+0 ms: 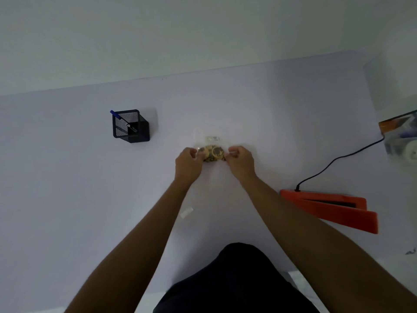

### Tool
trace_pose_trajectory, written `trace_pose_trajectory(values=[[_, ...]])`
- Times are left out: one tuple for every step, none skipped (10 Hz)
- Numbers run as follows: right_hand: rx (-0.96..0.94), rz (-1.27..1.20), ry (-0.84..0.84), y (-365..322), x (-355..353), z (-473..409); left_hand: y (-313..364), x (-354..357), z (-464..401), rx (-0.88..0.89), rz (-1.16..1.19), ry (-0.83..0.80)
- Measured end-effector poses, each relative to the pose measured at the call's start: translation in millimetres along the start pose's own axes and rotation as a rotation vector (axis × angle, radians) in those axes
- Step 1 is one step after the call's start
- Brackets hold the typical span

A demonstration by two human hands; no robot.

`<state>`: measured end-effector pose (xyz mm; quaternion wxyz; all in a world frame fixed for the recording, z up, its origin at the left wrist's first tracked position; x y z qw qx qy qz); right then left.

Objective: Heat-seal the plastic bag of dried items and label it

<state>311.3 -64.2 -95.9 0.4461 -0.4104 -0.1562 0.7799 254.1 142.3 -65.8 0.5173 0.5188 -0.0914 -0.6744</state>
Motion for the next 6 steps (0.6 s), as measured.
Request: trace_pose_trajectory(values=[[-0.019,-0.019,-0.032,-31.1,6.3,-22.4,11.1,-9.5,-29.3,0.001,-0.021,0.006],[-0.021,-0.008,-0.057,-47.2,14.4,-34.5,11.0,-13.9,-47.1,-0.039,0.016,0.003],[-0.015,0.010,-0.072,-51.1,19.9,-37.5,7.9,-13.6,-53.2,-0.057,0.021,-0.018],[-0.025,0.078,-0.093,-52.8,18.6,-27.7,8.4,-13.5,-44.5,-0.058,0.009,-0.039],[-0.055,0.104,-0.102,-49.9,11.1,-13.5,17.9,-17.0,-28.2,0.009,-0.057,-0.033],[-0.116,0.086,-0.074,-45.3,-2.6,14.6,40.4,-20.8,1.7,0.149,-0.068,0.010]])
Point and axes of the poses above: each hand's wrist, its own z-axis away from the middle knuckle, its own x-axis out of the palm, y = z × x, the point moved 9 cm from there along -z, towards the middle knuckle, and after that the axes turned 6 degrees about x, right-handed, at the moved point
